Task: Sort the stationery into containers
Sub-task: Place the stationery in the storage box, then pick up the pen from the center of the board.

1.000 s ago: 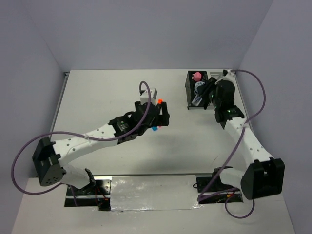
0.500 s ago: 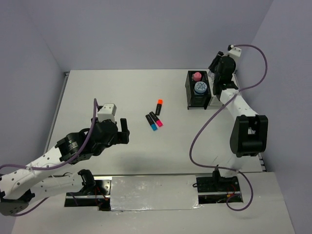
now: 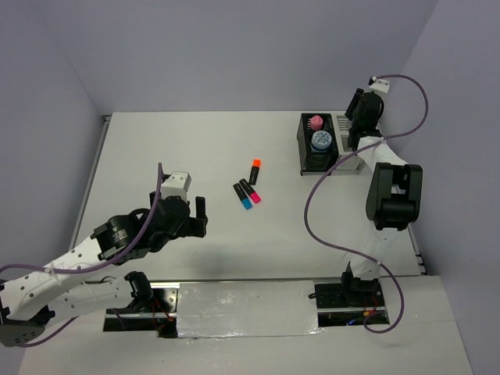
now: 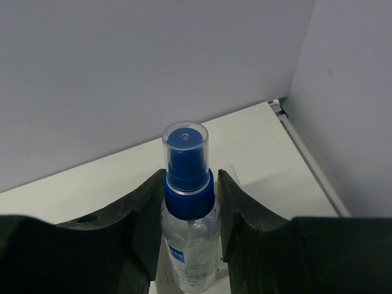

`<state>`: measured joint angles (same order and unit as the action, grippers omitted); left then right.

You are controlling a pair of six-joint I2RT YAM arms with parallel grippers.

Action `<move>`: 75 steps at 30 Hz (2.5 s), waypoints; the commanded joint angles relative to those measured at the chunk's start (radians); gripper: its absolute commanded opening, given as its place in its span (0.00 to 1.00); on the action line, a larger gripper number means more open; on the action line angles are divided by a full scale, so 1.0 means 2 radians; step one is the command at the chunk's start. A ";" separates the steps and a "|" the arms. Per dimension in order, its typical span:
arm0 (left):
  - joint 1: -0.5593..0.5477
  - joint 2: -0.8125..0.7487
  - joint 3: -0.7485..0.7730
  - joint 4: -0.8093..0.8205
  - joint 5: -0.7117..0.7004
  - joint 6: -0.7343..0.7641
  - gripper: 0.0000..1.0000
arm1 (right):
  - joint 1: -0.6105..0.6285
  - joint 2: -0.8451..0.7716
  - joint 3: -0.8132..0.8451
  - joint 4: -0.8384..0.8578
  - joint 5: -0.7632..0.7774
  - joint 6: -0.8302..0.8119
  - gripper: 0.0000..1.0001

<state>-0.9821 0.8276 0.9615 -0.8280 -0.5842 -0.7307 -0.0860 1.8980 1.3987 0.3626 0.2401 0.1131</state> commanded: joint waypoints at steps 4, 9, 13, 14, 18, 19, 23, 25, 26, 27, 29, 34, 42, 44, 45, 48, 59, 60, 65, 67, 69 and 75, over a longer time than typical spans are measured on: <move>0.002 0.018 -0.015 0.053 0.034 0.019 0.99 | -0.021 0.019 0.024 0.060 -0.041 -0.009 0.02; 0.002 0.033 -0.021 0.071 0.037 0.023 0.99 | -0.021 0.032 0.037 0.051 -0.048 -0.015 0.11; 0.002 0.043 -0.026 0.086 0.042 0.021 0.99 | -0.021 0.037 0.032 0.051 -0.052 -0.017 0.51; 0.002 0.046 -0.027 0.090 0.043 0.019 0.99 | -0.021 0.034 0.029 0.052 -0.053 -0.014 0.78; 0.002 0.065 -0.036 0.105 0.025 -0.010 0.99 | -0.021 -0.004 -0.007 0.066 -0.054 0.003 1.00; 0.002 0.069 -0.038 0.109 0.018 -0.019 0.99 | -0.021 -0.013 -0.013 0.073 -0.053 0.015 1.00; 0.031 0.124 -0.046 0.141 0.011 -0.074 0.99 | -0.019 -0.075 -0.032 0.052 -0.037 0.060 1.00; 0.053 0.167 -0.038 0.170 0.032 -0.079 0.99 | -0.015 -0.100 -0.041 0.018 -0.021 0.097 1.00; 0.058 0.184 -0.031 0.174 0.037 -0.086 0.99 | -0.010 -0.129 -0.053 0.007 -0.016 0.107 1.00; 0.062 0.200 -0.011 0.177 0.041 -0.089 0.99 | -0.004 -0.143 -0.058 -0.015 -0.009 0.117 1.00; 0.068 0.246 0.013 0.176 0.038 -0.096 0.99 | 0.009 -0.189 -0.066 -0.047 -0.010 0.140 1.00; 0.088 0.348 0.094 0.157 0.061 -0.114 0.99 | 0.060 -0.286 -0.088 -0.191 -0.066 0.162 1.00; 0.093 0.511 0.225 0.097 0.066 -0.143 0.92 | 0.139 -0.408 -0.178 -0.272 -0.079 0.151 1.00; 0.094 0.536 0.255 0.078 0.070 -0.149 0.90 | 0.141 -0.430 -0.202 -0.279 -0.088 0.152 1.00; 0.094 0.557 0.263 0.073 0.070 -0.155 0.90 | 0.140 -0.443 -0.208 -0.284 -0.089 0.149 1.00; 0.093 0.587 0.292 0.050 0.063 -0.175 0.89 | 0.141 -0.469 -0.228 -0.290 -0.092 0.150 1.00; 0.097 0.651 0.349 0.021 0.044 -0.195 0.79 | 0.141 -0.501 -0.243 -0.296 -0.140 0.151 1.00; 0.098 0.653 0.351 0.015 0.042 -0.197 0.78 | 0.141 -0.500 -0.242 -0.296 -0.142 0.151 1.00; 0.098 0.654 0.345 0.006 0.031 -0.210 0.76 | 0.141 -0.502 -0.242 -0.294 -0.145 0.151 1.00; 0.099 0.652 0.335 0.016 0.032 -0.208 0.74 | 0.141 -0.501 -0.242 -0.292 -0.149 0.153 1.00; 0.101 0.655 0.332 0.021 0.037 -0.207 0.72 | 0.141 -0.500 -0.241 -0.290 -0.153 0.155 1.00; 0.102 0.662 0.315 0.030 0.043 -0.203 0.53 | 0.141 -0.493 -0.243 -0.288 -0.160 0.156 1.00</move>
<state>-0.7849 2.1372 1.6238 -0.7689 -0.4931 -1.1320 0.1921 0.9077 0.9119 -0.2337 -0.0631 0.4229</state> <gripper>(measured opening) 0.550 0.997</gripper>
